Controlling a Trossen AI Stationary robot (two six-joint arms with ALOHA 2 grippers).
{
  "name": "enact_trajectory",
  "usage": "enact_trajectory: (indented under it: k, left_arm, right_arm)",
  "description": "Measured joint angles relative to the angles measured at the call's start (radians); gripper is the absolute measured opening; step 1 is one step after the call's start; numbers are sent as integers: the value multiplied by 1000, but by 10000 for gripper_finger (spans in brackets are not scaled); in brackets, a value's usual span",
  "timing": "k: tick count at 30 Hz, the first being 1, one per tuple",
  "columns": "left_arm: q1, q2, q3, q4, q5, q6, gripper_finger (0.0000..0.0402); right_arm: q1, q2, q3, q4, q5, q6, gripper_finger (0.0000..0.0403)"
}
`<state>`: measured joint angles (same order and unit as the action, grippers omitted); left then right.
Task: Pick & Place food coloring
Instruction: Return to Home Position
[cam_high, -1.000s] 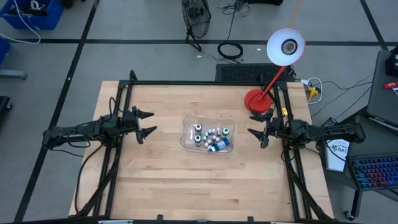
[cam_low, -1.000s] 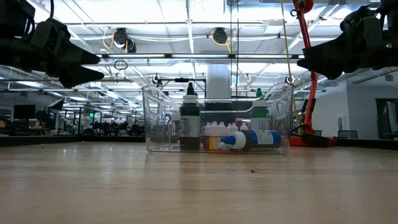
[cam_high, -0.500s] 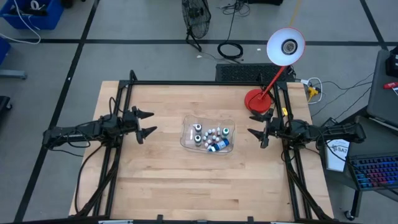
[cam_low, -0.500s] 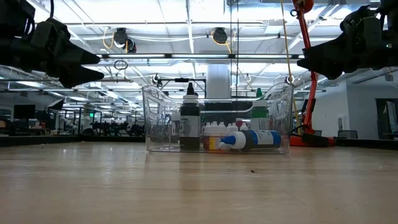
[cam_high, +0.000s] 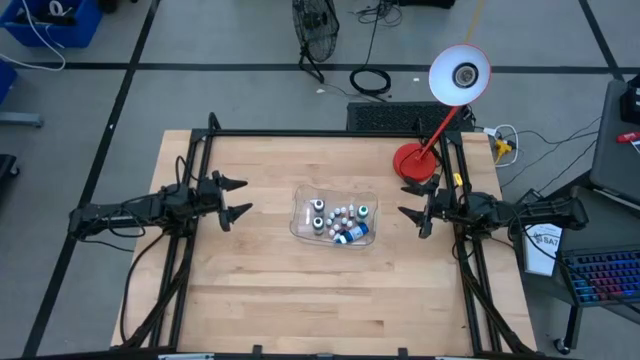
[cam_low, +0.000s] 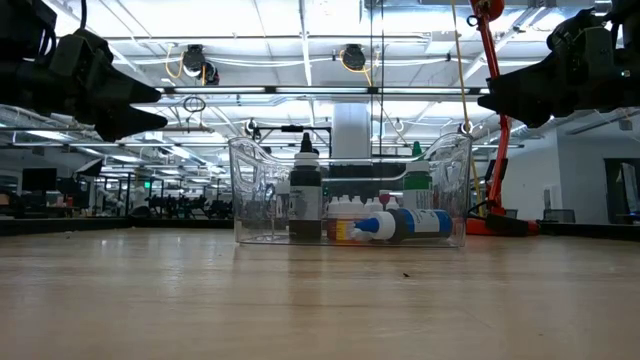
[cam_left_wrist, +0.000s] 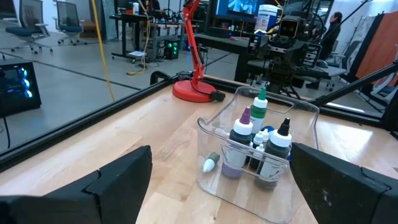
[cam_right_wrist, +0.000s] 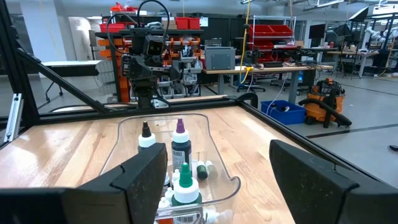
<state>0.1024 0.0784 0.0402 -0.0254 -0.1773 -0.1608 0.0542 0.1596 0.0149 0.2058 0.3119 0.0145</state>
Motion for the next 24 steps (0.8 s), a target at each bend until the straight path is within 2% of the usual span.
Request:
enact_trajectory:
  k: [24]
  left_arm:
    - [0,0,0,0,0,0,368]
  right_arm:
    - [0,0,0,0,0,0,271]
